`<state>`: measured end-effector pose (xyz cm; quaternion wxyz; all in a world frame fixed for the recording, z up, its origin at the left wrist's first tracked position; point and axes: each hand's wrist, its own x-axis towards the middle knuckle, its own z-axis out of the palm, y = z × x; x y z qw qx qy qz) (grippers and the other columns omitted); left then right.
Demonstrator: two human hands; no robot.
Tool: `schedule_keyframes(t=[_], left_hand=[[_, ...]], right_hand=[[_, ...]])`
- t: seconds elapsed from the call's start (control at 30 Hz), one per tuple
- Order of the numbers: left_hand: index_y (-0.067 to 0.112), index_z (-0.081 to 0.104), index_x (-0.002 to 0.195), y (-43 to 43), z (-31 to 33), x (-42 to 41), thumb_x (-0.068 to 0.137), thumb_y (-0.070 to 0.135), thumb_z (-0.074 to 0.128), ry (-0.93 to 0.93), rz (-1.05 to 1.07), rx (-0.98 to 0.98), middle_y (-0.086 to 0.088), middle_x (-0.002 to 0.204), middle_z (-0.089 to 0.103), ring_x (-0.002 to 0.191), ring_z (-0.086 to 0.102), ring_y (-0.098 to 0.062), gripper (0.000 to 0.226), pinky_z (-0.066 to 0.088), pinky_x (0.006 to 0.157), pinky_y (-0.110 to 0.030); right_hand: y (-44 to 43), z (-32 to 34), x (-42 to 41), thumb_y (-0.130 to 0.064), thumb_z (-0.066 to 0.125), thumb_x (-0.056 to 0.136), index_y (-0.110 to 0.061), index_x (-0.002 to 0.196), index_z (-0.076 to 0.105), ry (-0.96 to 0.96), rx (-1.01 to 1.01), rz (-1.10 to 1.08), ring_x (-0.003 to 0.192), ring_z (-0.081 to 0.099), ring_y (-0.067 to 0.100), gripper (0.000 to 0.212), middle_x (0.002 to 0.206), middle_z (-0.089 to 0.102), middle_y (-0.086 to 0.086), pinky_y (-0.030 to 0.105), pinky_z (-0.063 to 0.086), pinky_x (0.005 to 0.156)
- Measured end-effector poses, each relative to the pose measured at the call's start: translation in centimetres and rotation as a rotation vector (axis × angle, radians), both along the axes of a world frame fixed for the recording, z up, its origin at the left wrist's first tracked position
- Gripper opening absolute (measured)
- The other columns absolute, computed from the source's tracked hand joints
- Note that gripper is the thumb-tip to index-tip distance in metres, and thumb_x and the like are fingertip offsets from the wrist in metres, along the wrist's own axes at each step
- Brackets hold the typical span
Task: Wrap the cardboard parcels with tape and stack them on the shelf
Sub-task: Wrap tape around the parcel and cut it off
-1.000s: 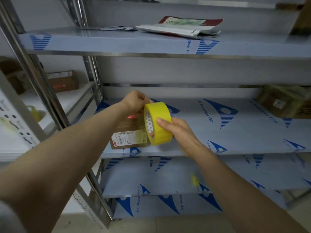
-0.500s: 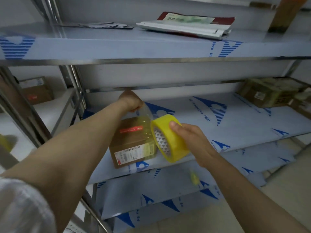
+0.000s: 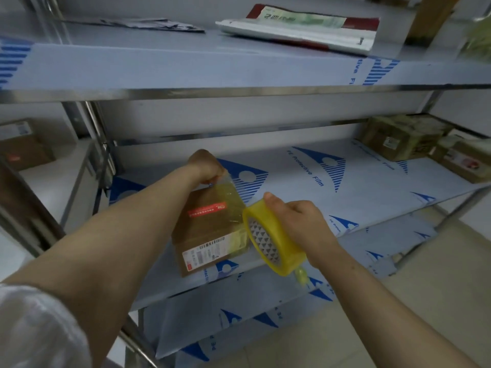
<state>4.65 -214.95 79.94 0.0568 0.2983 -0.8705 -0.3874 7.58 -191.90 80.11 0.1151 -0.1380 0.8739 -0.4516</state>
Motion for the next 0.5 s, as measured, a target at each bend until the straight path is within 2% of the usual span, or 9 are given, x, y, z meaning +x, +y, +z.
schedule_keyframes(t=[0.07,0.1,0.2,0.27,0.33,0.4,0.5], left_hand=[[0.002,0.064,0.093,-0.2,-0.3,-0.1,0.085,0.004,0.063,-0.011,-0.001,0.01,-0.018,0.086,0.06,0.079,0.058,-0.025,0.008,0.052,0.088,-0.041],[0.0,0.066,0.095,-0.3,-0.5,-0.1,0.086,0.005,0.062,-0.017,0.004,0.018,-0.019,0.088,0.062,0.079,0.059,-0.025,0.011,0.053,0.088,-0.042],[-0.006,0.068,0.099,-0.5,-1.0,-0.1,0.086,0.008,0.063,-0.037,0.012,0.008,-0.02,0.091,0.066,0.08,0.062,-0.027,0.02,0.054,0.085,-0.04],[-0.004,0.067,0.102,-0.5,-1.2,-0.1,0.085,0.01,0.064,-0.054,0.016,-0.018,-0.02,0.096,0.067,0.087,0.065,-0.028,0.022,0.054,0.082,-0.038],[0.0,0.066,0.102,-0.6,-1.5,-0.1,0.085,0.013,0.065,-0.068,0.025,-0.036,-0.017,0.101,0.066,0.091,0.064,-0.027,0.022,0.053,0.081,-0.036],[0.003,0.064,0.104,-0.7,-1.8,-0.2,0.086,0.018,0.067,-0.074,0.034,-0.017,-0.015,0.101,0.066,0.09,0.063,-0.026,0.023,0.053,0.084,-0.036],[0.003,0.062,0.108,-0.7,-2.1,-0.4,0.084,0.018,0.069,-0.067,0.039,0.035,-0.014,0.106,0.064,0.094,0.062,-0.027,0.029,0.052,0.088,-0.038]], right_hand=[[-0.3,-0.3,-0.1,-0.066,0.052,0.081,0.007,0.09,0.064,-0.018,0.019,-0.014,0.067,0.057,0.021,0.075,0.08,0.061,0.021,0.045,0.052,0.081],[-0.4,-0.4,-0.1,-0.066,0.052,0.08,0.008,0.094,0.063,-0.013,0.024,-0.018,0.068,0.057,0.021,0.077,0.083,0.062,0.022,0.047,0.051,0.083],[-0.6,-0.6,-0.1,-0.067,0.051,0.081,0.006,0.084,0.061,-0.008,0.035,0.006,0.068,0.059,0.022,0.074,0.076,0.06,0.016,0.046,0.053,0.081],[-0.7,-1.0,-0.1,-0.066,0.052,0.081,-0.003,0.07,0.056,-0.019,0.03,0.021,0.064,0.054,0.018,0.064,0.07,0.054,0.008,0.041,0.052,0.071],[-0.7,-1.3,0.1,-0.066,0.052,0.08,-0.016,0.059,0.042,-0.013,0.028,0.027,0.057,0.045,0.014,0.055,0.061,0.044,0.001,0.033,0.043,0.06],[-0.7,-1.6,0.1,-0.066,0.051,0.08,-0.02,0.053,0.032,-0.008,0.022,0.031,0.051,0.039,0.012,0.057,0.053,0.035,-0.004,0.03,0.036,0.056],[-0.6,-2.3,0.1,-0.066,0.049,0.082,-0.022,0.049,0.029,0.028,0.032,0.051,0.043,0.035,0.008,0.058,0.046,0.032,-0.008,0.026,0.034,0.052]])
